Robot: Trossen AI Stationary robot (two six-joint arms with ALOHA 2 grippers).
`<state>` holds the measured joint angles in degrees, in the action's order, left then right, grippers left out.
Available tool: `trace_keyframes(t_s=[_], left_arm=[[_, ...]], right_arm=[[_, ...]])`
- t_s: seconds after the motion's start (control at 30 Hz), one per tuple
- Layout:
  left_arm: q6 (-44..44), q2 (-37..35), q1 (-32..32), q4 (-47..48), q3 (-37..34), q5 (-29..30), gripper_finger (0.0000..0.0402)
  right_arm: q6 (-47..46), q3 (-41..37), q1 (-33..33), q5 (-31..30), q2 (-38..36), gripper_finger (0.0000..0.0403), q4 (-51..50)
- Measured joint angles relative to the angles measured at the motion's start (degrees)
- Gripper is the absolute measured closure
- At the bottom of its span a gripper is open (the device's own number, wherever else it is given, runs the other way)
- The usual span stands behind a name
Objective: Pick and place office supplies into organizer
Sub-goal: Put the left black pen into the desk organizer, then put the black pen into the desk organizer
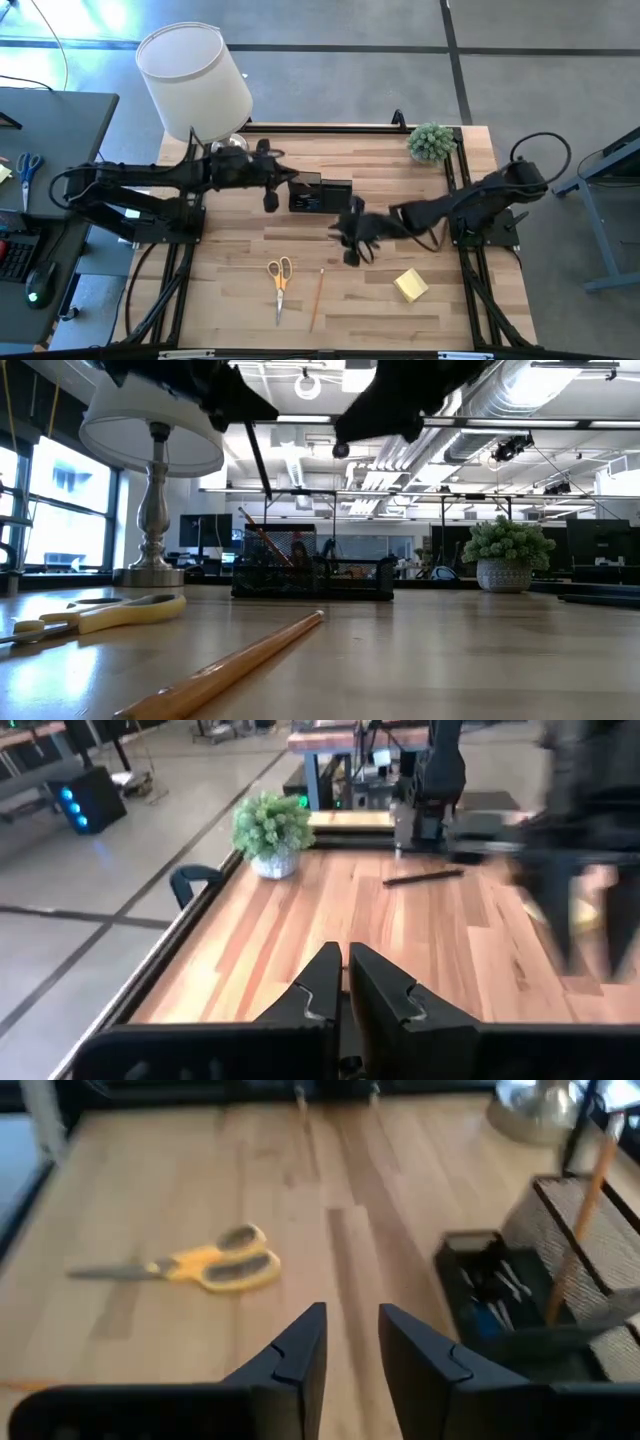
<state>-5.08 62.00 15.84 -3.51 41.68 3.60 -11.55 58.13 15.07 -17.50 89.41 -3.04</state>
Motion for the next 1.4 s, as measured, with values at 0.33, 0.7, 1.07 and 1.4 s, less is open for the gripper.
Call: trace_keyframes(t_s=[0.33,0.7,1.07,1.4], left_arm=[[-0.64,0.02,8.30,-7.00,-3.88,-7.20,0.0398],[-0.02,9.49,9.76,-11.15,-3.93,-7.70,0.0394],[3.00,11.61,9.78,-11.31,-3.08,-7.03,0.0381],[5.37,11.58,9.78,-9.55,-3.07,-5.44,0.0276]], right_arm=[[-6.71,0.07,12.88,-17.14,0.17,0.0324,0.29],[-12.98,0.07,18.96,-27.54,0.21,0.0324,-1.19],[-14.21,0.07,20.24,-30.05,0.25,0.0324,-2.82],[-15.83,0.07,20.24,-30.10,0.30,0.0325,-4.30]])
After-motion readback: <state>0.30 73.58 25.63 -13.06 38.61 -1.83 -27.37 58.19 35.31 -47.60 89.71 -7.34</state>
